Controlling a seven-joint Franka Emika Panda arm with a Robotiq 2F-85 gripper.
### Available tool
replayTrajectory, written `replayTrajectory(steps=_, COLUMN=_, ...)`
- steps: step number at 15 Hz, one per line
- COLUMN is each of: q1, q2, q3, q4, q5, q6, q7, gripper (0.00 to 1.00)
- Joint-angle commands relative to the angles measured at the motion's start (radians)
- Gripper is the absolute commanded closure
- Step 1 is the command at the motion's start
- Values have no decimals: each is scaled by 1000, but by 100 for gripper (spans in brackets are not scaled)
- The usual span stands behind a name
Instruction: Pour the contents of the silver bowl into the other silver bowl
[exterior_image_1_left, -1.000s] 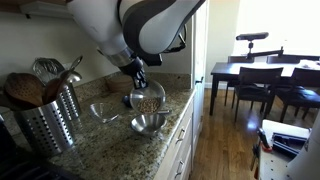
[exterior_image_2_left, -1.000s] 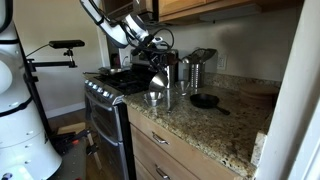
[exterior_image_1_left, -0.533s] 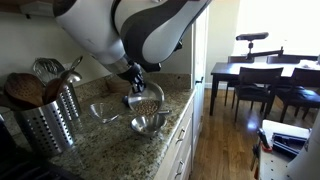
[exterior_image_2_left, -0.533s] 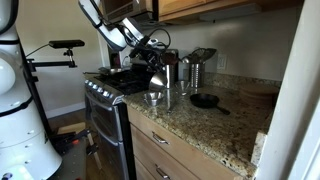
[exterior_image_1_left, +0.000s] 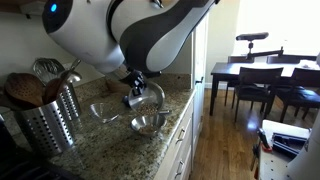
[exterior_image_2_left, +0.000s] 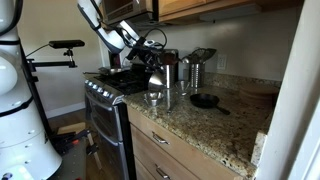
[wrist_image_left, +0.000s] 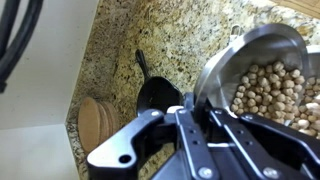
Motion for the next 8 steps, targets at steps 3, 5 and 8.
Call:
replayTrajectory(steps=3, q1=29, q2=-10, q3=14, q4=-32, q5=-38, q6=-70, q7=70, gripper=92)
replayTrajectory(steps=5, q1=37, q2=-14, q3=19, q4=-43, q5=-41, q6=-87, q7=90, gripper=92)
replayTrajectory(steps=8, q1=49, q2=-18, q3=30, q4=-56, q5=-57, q6=-121, q7=121, gripper=92)
